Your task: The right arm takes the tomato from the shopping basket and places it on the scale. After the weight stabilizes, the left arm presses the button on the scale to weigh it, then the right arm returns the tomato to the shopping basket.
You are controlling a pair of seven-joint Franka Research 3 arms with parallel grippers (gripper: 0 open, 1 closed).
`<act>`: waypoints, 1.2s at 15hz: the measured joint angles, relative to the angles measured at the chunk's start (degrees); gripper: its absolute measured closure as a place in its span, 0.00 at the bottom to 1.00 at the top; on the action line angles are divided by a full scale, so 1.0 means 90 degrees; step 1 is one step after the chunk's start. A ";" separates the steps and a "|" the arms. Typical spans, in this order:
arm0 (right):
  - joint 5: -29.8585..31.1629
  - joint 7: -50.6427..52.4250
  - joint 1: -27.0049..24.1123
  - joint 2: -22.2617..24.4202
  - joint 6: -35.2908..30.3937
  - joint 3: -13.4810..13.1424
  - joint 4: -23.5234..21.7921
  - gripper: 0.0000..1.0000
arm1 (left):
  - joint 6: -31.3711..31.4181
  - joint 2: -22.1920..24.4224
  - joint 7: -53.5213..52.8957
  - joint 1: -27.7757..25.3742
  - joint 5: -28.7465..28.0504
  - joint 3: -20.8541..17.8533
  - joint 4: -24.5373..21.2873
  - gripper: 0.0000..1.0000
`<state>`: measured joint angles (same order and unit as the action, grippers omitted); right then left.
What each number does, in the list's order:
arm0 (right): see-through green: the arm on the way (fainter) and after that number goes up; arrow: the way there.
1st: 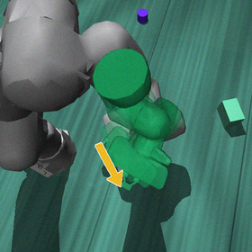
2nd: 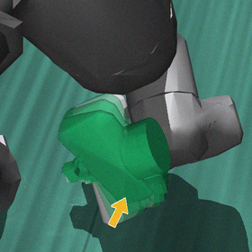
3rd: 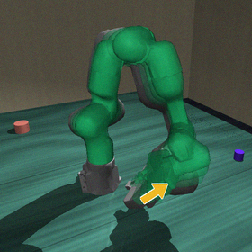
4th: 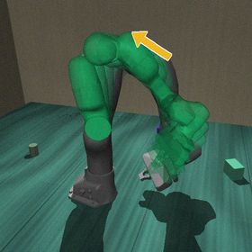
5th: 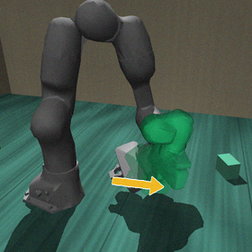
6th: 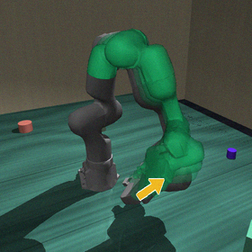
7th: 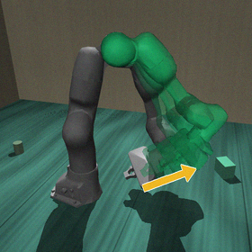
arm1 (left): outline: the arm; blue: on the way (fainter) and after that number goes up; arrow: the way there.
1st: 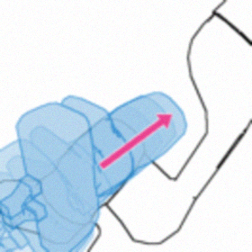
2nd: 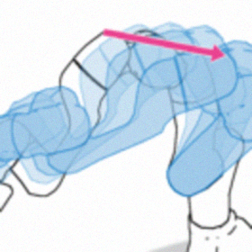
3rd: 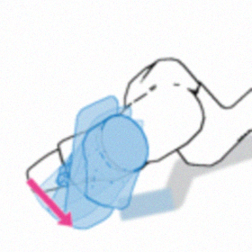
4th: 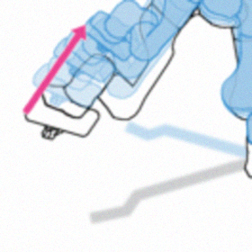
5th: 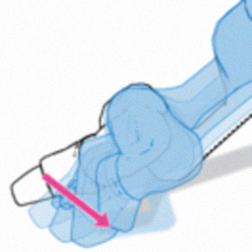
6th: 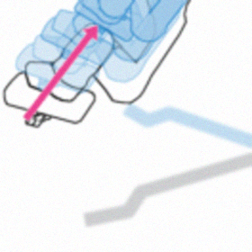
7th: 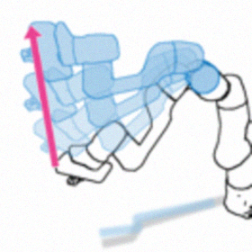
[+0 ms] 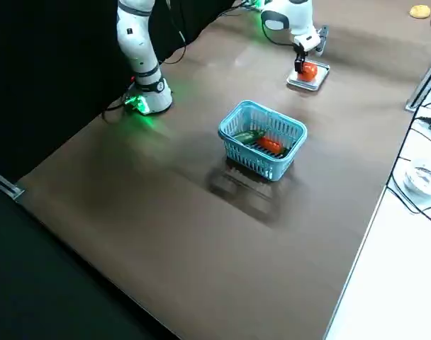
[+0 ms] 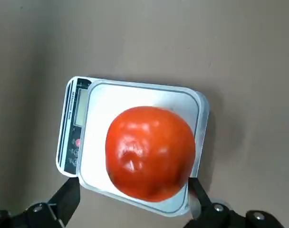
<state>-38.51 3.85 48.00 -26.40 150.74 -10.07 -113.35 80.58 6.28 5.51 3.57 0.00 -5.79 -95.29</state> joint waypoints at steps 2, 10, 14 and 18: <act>0.0000 -0.0026 -0.0011 -0.0073 0.0003 -0.0048 0.0080 0.00 | 0.0000 0.0000 0.0000 0.0001 0.0000 0.0006 0.0000 0.00; -0.0013 -0.0089 -0.0383 -0.0155 -0.0053 -0.0116 0.0197 0.00 | -0.0021 -0.0001 0.0003 0.0016 0.0000 0.0020 0.0000 0.00; -0.0228 -0.0074 -0.0442 -0.0266 -0.0113 -0.0007 0.0232 0.00 | -0.0023 -0.0001 0.0004 0.0016 0.0000 0.0020 0.0000 0.00; -0.1238 0.0853 -0.1085 -0.0330 -0.0114 0.0759 0.0271 0.00 | -0.0023 -0.0001 0.0006 0.0016 0.0000 0.0020 0.0000 0.00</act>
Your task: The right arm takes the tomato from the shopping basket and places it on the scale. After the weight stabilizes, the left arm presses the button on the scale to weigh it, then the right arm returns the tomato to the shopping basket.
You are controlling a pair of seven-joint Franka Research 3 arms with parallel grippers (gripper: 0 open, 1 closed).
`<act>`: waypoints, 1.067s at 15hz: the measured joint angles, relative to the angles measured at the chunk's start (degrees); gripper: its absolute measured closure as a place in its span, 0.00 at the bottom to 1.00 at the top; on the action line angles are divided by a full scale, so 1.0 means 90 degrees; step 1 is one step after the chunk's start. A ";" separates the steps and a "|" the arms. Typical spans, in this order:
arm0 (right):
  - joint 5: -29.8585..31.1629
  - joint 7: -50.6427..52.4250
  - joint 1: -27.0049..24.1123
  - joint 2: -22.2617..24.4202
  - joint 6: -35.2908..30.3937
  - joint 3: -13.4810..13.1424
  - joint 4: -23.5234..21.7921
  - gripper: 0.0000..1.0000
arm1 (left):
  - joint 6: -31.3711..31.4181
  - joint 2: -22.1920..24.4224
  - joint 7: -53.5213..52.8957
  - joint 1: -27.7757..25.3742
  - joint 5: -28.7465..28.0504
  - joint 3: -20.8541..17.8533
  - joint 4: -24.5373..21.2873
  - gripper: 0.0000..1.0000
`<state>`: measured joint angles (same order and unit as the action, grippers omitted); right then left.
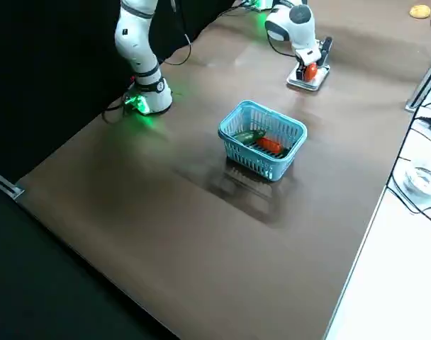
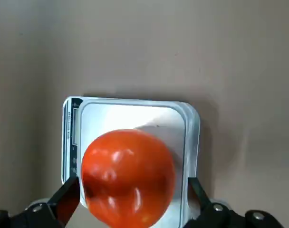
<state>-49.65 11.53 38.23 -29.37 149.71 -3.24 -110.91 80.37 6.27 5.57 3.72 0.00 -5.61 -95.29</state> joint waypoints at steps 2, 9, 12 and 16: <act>-0.0325 0.0498 -0.0305 -0.0080 -0.0050 0.0168 0.0033 0.00 | 0.0000 0.0000 0.0002 0.0000 0.0000 0.0000 0.0000 0.00; -0.0472 0.0545 -0.0358 -0.0146 -0.0066 0.0231 0.0114 0.00 | -0.0001 -0.0001 0.0004 0.0000 0.0000 0.0000 0.0000 0.00; -0.0559 0.0549 -0.0358 -0.0173 -0.0066 0.0307 0.0115 0.00 | -0.0004 -0.0001 0.0005 0.0000 0.0000 0.0000 0.0000 0.00; -0.0587 0.0557 -0.0358 -0.0255 -0.0062 0.0361 0.0171 0.00 | -0.0004 -0.0001 0.0005 0.0000 0.0000 0.0000 0.0000 0.00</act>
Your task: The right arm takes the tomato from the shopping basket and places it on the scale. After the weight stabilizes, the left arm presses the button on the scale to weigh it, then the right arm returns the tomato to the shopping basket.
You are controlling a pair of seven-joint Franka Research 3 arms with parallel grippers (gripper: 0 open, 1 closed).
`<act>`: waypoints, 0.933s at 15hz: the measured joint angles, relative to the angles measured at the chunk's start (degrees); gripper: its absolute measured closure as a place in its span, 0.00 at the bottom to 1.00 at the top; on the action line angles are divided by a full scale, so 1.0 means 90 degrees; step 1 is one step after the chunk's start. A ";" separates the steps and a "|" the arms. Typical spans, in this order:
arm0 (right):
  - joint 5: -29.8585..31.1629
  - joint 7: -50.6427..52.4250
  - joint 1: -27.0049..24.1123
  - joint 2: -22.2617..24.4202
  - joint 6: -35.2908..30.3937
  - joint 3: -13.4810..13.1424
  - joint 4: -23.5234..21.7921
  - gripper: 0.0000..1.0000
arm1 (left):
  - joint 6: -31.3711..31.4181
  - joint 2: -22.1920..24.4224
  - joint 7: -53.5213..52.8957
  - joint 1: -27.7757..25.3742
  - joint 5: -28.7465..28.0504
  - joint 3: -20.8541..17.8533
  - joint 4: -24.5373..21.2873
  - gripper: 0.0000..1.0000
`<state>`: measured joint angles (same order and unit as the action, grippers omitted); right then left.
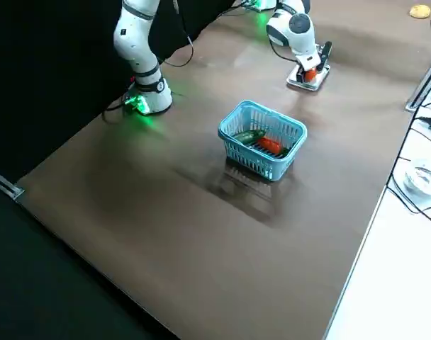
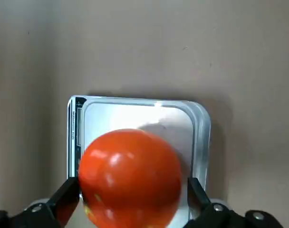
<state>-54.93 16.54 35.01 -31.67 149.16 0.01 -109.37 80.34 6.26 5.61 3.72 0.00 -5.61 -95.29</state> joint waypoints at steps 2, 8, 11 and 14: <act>0.0000 0.0009 0.0000 -0.0034 0.0004 0.0004 0.0005 0.02 | 0.0000 0.0000 0.0000 0.0000 0.0000 0.0000 0.0000 0.00; -0.0004 0.0028 0.0000 -0.0042 0.0021 0.0018 0.0029 0.09 | 0.0000 0.0000 0.0003 0.0019 0.0000 0.0009 0.0000 0.00; -0.0005 0.0027 -0.0006 -0.0042 0.0022 0.0005 0.0084 0.09 | 0.0000 0.0000 0.0003 0.0020 0.0000 0.0010 0.0000 0.00; -0.0005 -0.0031 -0.0015 0.0126 0.0057 -0.0030 0.0196 0.09 | 0.0000 0.0000 0.0003 0.0021 0.0000 0.0010 0.0000 0.00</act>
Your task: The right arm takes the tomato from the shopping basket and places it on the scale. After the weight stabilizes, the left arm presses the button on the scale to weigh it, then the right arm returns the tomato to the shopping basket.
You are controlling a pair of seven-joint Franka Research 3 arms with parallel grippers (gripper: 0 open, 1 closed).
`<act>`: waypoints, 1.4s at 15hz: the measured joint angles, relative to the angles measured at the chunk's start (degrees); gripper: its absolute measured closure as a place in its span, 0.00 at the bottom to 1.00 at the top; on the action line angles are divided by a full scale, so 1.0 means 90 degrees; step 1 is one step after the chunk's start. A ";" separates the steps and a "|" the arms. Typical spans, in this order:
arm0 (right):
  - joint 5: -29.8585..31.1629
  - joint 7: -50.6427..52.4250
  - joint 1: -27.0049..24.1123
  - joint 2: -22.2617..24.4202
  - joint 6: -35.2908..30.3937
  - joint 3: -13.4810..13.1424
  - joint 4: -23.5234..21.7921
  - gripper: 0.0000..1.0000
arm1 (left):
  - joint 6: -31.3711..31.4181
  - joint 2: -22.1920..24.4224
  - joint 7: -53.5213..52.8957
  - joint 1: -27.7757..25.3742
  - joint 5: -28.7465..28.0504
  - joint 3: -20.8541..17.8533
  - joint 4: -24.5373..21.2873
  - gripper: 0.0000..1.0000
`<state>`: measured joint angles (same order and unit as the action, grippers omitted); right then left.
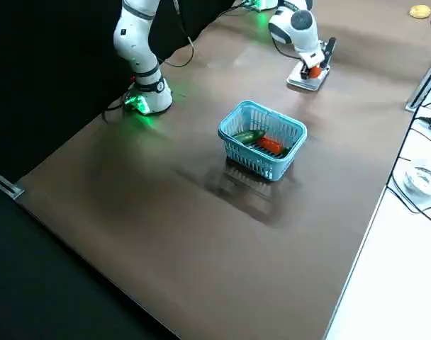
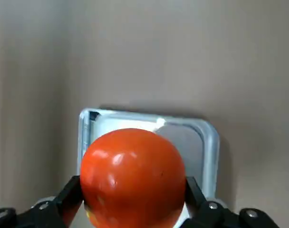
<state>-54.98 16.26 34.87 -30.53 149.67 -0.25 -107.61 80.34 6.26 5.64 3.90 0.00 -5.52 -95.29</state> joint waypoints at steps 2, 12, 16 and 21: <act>0.0000 -0.0062 -0.0003 0.0320 -0.0208 -0.0175 -0.0006 0.09 | 0.0000 0.0000 0.0000 0.0000 0.0000 0.0000 0.0000 0.00; 0.3559 -0.0133 -0.0153 0.2180 -0.3382 -0.2583 -0.0188 0.09 | -0.0063 0.0000 0.0005 0.0010 0.0000 0.0011 0.0000 0.00; 0.5208 -0.0119 -0.0158 0.2404 -0.3581 -0.3016 -0.0260 0.09 | -0.0077 0.0000 0.0008 0.0010 0.0000 0.0013 0.0000 0.00; 0.5871 -0.0133 -0.0257 0.2458 -0.3715 -0.3195 -0.0331 0.09 | -0.0081 0.0000 0.0011 0.0010 0.0000 0.0014 0.0000 0.00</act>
<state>-2.15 15.07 32.56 -8.41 116.24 -29.01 -110.59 79.61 6.25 5.74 3.99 0.00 -5.40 -95.29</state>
